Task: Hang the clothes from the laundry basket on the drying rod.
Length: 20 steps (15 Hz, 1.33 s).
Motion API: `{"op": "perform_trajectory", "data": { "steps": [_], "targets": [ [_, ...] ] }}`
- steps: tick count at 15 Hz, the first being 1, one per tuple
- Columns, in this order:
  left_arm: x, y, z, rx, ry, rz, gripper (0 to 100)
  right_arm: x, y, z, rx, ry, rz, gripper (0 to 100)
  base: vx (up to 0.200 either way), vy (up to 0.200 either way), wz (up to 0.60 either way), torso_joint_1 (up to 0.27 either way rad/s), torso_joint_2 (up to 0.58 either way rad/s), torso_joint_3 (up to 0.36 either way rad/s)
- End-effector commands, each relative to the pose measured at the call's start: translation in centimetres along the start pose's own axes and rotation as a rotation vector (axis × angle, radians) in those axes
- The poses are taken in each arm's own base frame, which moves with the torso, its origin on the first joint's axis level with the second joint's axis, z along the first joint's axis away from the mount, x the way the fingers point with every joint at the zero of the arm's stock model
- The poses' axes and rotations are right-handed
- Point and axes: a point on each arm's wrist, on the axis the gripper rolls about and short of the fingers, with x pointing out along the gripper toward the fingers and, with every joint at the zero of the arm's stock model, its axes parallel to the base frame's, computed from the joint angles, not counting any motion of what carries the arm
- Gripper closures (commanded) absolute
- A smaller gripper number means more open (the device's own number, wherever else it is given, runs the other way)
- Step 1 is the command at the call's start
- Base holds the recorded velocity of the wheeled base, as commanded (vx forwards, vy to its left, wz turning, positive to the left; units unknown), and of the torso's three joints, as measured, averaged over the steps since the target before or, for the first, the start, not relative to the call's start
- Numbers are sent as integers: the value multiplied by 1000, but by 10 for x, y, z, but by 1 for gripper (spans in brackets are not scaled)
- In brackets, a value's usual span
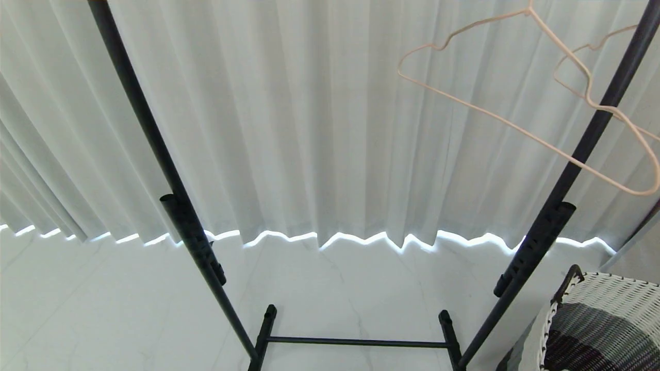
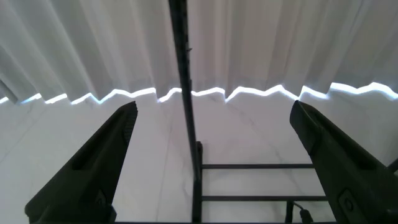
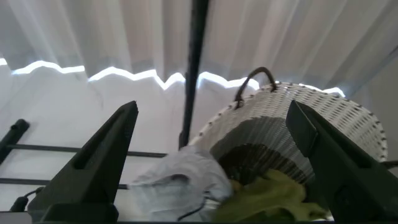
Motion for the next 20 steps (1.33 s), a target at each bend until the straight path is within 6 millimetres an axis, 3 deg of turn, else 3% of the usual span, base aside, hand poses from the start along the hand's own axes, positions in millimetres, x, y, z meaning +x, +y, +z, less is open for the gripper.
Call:
{"op": "perform_trajectory", "data": {
  "steps": [1,5,11,20],
  "targets": [
    [0,0,0,1,0,0,0,0,0,0,0,-1,0,0,0,-200,0,2,-2,2],
    [0,0,0,-1,0,0,0,0,0,0,4,1,0,0,0,-200,0,4,0,4],
    [0,0,0,-2,0,0,0,0,0,0,6,1,0,0,0,0,0,0,0,0],
    [0,0,0,-2,0,0,0,0,0,0,1,1,1,0,-178,0,0,4,3,1]
  ]
}}
